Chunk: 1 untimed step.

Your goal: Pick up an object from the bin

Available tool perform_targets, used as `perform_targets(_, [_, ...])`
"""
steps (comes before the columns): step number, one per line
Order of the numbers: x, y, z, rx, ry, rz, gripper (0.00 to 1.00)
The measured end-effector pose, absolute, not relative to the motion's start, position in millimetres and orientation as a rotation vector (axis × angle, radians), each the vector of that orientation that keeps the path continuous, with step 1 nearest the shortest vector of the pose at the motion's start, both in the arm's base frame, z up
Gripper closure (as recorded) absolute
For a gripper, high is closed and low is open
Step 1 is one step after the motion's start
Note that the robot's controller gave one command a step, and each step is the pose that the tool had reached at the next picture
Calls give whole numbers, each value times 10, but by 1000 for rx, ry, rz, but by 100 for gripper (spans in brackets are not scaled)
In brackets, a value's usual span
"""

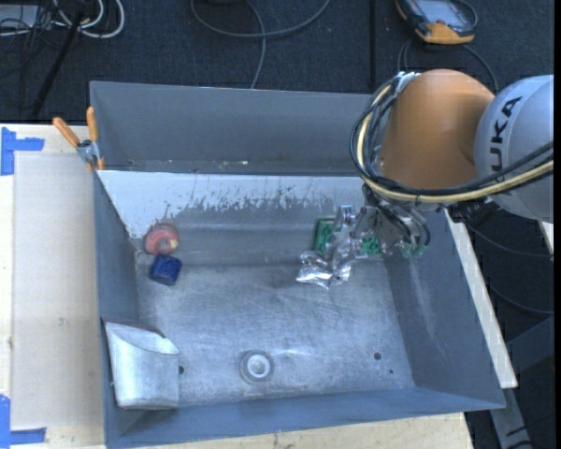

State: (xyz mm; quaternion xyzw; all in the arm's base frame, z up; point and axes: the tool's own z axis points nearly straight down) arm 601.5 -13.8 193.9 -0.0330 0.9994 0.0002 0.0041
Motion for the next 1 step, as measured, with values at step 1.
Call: perform_targets(1, [6057, -126, 2626, -105, 3131, -1, 100])
